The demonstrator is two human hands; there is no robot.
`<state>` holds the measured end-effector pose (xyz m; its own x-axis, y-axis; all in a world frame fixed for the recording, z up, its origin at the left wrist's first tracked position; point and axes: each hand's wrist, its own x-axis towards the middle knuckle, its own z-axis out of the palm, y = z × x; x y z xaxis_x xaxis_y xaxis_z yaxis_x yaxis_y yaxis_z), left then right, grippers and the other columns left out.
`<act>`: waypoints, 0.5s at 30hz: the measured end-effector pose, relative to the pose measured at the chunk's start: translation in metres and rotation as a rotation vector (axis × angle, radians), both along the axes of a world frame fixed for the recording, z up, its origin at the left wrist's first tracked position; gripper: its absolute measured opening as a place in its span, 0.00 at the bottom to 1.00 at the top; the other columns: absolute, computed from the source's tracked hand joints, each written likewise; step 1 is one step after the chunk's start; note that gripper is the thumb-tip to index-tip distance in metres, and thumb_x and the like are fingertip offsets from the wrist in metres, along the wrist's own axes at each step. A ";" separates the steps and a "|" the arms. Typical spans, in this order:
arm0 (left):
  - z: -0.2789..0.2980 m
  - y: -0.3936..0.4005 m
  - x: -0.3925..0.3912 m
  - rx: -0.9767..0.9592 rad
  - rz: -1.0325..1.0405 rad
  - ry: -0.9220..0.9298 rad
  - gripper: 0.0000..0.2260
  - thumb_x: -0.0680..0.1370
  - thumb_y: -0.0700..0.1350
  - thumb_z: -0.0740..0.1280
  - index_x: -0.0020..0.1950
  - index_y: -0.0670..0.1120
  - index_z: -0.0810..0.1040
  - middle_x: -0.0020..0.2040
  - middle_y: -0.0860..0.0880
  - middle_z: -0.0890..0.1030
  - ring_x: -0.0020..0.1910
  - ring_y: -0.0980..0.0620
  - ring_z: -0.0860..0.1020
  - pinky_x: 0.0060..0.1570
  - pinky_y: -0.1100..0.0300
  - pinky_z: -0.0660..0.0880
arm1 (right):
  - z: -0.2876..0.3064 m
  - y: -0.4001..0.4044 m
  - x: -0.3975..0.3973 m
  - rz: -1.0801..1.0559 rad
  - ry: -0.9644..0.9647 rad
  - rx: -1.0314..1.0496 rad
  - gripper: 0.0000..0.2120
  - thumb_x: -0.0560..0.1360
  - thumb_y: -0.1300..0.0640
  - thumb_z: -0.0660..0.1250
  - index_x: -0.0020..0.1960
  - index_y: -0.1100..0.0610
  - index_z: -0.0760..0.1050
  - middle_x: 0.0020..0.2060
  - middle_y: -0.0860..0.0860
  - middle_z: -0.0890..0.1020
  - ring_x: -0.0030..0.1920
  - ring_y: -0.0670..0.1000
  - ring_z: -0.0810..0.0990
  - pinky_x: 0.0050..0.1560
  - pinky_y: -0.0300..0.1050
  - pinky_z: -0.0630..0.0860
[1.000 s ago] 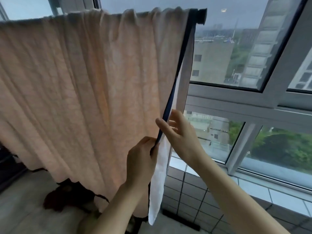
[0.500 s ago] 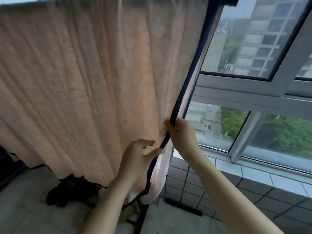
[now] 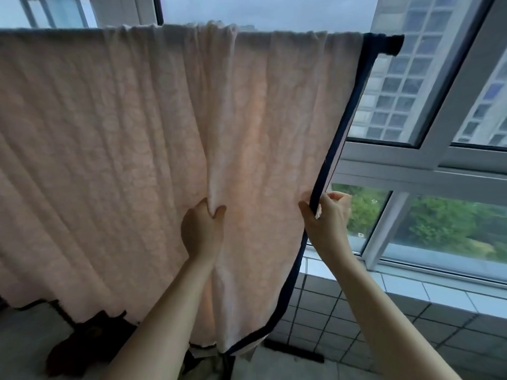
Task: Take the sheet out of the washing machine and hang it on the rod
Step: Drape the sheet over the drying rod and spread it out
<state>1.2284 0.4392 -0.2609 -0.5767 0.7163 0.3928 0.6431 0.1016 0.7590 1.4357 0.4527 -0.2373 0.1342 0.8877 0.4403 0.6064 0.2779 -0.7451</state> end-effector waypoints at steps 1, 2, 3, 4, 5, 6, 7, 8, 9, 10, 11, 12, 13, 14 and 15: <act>-0.001 -0.001 -0.002 0.021 -0.001 0.007 0.10 0.74 0.49 0.70 0.47 0.42 0.80 0.41 0.43 0.83 0.41 0.41 0.80 0.39 0.55 0.74 | 0.005 0.000 0.003 0.026 0.074 0.016 0.05 0.77 0.51 0.64 0.45 0.50 0.76 0.53 0.56 0.68 0.52 0.50 0.63 0.53 0.40 0.61; -0.003 -0.002 -0.005 0.034 0.003 0.014 0.08 0.74 0.48 0.70 0.45 0.43 0.80 0.39 0.43 0.82 0.39 0.41 0.80 0.37 0.56 0.73 | 0.009 0.000 0.006 0.060 0.213 0.045 0.07 0.78 0.47 0.62 0.43 0.48 0.73 0.51 0.55 0.68 0.50 0.49 0.65 0.51 0.41 0.65; -0.006 -0.002 -0.009 0.036 0.007 0.020 0.08 0.74 0.47 0.70 0.44 0.43 0.80 0.38 0.43 0.82 0.38 0.42 0.79 0.36 0.56 0.72 | 0.013 0.002 0.011 0.070 0.385 0.080 0.10 0.78 0.45 0.58 0.42 0.47 0.71 0.48 0.55 0.70 0.47 0.50 0.69 0.49 0.41 0.69; -0.008 -0.002 -0.012 0.034 0.007 0.021 0.07 0.74 0.47 0.70 0.43 0.44 0.79 0.37 0.44 0.81 0.37 0.42 0.79 0.36 0.56 0.73 | 0.015 0.005 0.016 0.056 0.547 0.102 0.10 0.79 0.45 0.55 0.44 0.48 0.70 0.47 0.56 0.73 0.46 0.51 0.73 0.49 0.44 0.72; -0.009 -0.002 -0.015 0.034 0.005 0.018 0.07 0.74 0.47 0.70 0.42 0.44 0.79 0.36 0.45 0.81 0.36 0.43 0.79 0.36 0.56 0.73 | 0.016 0.010 0.021 0.030 0.640 0.099 0.09 0.79 0.49 0.54 0.47 0.51 0.70 0.47 0.56 0.75 0.47 0.53 0.76 0.50 0.49 0.74; -0.010 -0.002 -0.017 0.039 0.002 0.017 0.07 0.74 0.47 0.70 0.42 0.44 0.79 0.35 0.46 0.81 0.35 0.44 0.79 0.35 0.56 0.73 | 0.015 0.016 0.025 0.026 0.623 0.066 0.07 0.79 0.53 0.56 0.50 0.54 0.70 0.48 0.55 0.77 0.49 0.53 0.77 0.53 0.51 0.76; -0.010 -0.001 -0.018 0.046 -0.002 0.016 0.07 0.74 0.47 0.70 0.42 0.44 0.79 0.35 0.47 0.81 0.35 0.45 0.78 0.35 0.56 0.73 | 0.014 0.021 0.027 0.064 0.535 0.012 0.05 0.79 0.57 0.59 0.54 0.56 0.70 0.50 0.54 0.78 0.50 0.53 0.78 0.54 0.50 0.77; -0.008 -0.001 -0.017 0.057 -0.003 0.019 0.07 0.74 0.47 0.70 0.42 0.44 0.79 0.35 0.47 0.81 0.34 0.46 0.78 0.35 0.57 0.72 | 0.011 0.026 0.027 0.141 0.453 -0.062 0.06 0.79 0.60 0.61 0.56 0.57 0.71 0.50 0.53 0.79 0.50 0.51 0.79 0.52 0.45 0.78; -0.007 -0.001 -0.014 0.066 -0.004 0.020 0.07 0.74 0.47 0.70 0.42 0.44 0.79 0.35 0.48 0.81 0.33 0.47 0.77 0.35 0.58 0.70 | 0.009 0.029 0.025 0.236 0.405 -0.131 0.08 0.78 0.63 0.64 0.57 0.57 0.72 0.49 0.52 0.79 0.49 0.47 0.80 0.48 0.39 0.78; -0.006 -0.002 -0.011 0.073 -0.006 0.019 0.07 0.75 0.46 0.70 0.42 0.43 0.79 0.35 0.49 0.80 0.33 0.49 0.75 0.35 0.59 0.68 | 0.005 0.034 0.024 0.298 0.369 -0.172 0.07 0.77 0.65 0.65 0.55 0.59 0.74 0.46 0.51 0.80 0.44 0.44 0.80 0.44 0.35 0.76; -0.005 -0.002 -0.007 0.078 -0.010 0.015 0.07 0.75 0.45 0.70 0.41 0.43 0.79 0.34 0.49 0.78 0.32 0.50 0.74 0.34 0.60 0.66 | 0.002 0.036 0.024 0.298 0.323 -0.179 0.03 0.76 0.65 0.66 0.49 0.61 0.77 0.41 0.50 0.81 0.39 0.42 0.79 0.41 0.35 0.74; -0.006 -0.002 -0.004 0.080 -0.012 0.015 0.08 0.75 0.45 0.70 0.39 0.43 0.78 0.32 0.50 0.77 0.30 0.51 0.72 0.33 0.61 0.65 | -0.002 0.039 0.026 0.258 0.296 -0.167 0.04 0.75 0.65 0.67 0.42 0.63 0.79 0.35 0.50 0.80 0.35 0.42 0.76 0.38 0.39 0.72; -0.007 -0.002 -0.002 0.081 -0.013 0.019 0.10 0.75 0.45 0.70 0.36 0.43 0.76 0.31 0.49 0.76 0.28 0.52 0.71 0.30 0.61 0.63 | -0.007 0.044 0.033 0.206 0.262 -0.153 0.09 0.75 0.63 0.67 0.36 0.64 0.78 0.30 0.50 0.77 0.32 0.43 0.72 0.36 0.41 0.69; -0.010 -0.001 0.000 0.084 -0.017 0.026 0.12 0.76 0.45 0.70 0.33 0.44 0.73 0.29 0.50 0.75 0.27 0.52 0.71 0.28 0.61 0.62 | -0.010 0.047 0.041 0.158 0.254 -0.150 0.13 0.75 0.62 0.67 0.32 0.63 0.76 0.27 0.50 0.75 0.30 0.44 0.70 0.34 0.42 0.66; -0.012 0.000 0.002 0.091 -0.020 0.038 0.15 0.76 0.45 0.69 0.32 0.45 0.71 0.27 0.50 0.73 0.26 0.50 0.71 0.28 0.60 0.61 | -0.010 0.046 0.051 0.109 0.238 -0.149 0.14 0.76 0.60 0.67 0.31 0.60 0.76 0.25 0.50 0.76 0.29 0.44 0.70 0.33 0.42 0.67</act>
<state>1.2300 0.4389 -0.2728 -0.5461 0.6879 0.4780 0.6728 0.0202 0.7396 1.4866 0.4990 -0.2471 0.1182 0.9552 0.2715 0.3823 0.2086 -0.9002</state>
